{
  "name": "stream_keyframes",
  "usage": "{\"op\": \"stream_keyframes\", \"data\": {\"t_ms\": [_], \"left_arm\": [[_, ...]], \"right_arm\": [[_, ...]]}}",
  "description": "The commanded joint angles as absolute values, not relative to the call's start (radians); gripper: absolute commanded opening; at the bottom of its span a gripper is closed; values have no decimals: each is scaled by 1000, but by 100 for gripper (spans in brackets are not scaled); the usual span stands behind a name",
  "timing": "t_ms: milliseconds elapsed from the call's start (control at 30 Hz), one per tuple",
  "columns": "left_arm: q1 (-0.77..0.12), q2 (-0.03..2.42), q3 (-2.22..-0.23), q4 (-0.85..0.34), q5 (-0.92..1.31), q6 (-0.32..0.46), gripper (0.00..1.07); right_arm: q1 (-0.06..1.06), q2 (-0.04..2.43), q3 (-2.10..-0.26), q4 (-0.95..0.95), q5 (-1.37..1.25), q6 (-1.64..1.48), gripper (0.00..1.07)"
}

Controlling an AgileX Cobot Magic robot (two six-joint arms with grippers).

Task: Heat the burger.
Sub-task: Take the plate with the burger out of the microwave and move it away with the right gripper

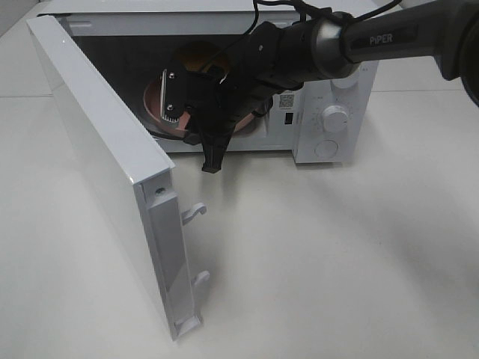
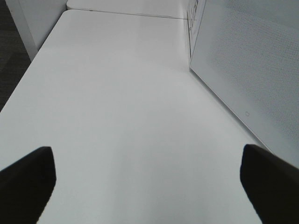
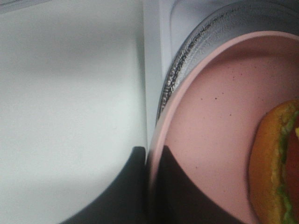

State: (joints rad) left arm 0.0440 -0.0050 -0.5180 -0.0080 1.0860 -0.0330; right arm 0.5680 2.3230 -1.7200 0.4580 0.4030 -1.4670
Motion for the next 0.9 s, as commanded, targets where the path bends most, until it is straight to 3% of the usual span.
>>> {"op": "stream_keyframes", "data": {"t_ms": [33, 567, 900], "left_arm": [[47, -7, -515, -9, 1069, -33, 100], [47, -7, -515, -9, 1069, -33, 100], [47, -7, -515, -9, 1069, -33, 100]], "right_arm": [[575, 2332, -1712, 429, 497, -1467, 0], [587, 2228, -1663, 351, 538, -1476, 0], [587, 2089, -1454, 362, 411, -1580, 0]]}}
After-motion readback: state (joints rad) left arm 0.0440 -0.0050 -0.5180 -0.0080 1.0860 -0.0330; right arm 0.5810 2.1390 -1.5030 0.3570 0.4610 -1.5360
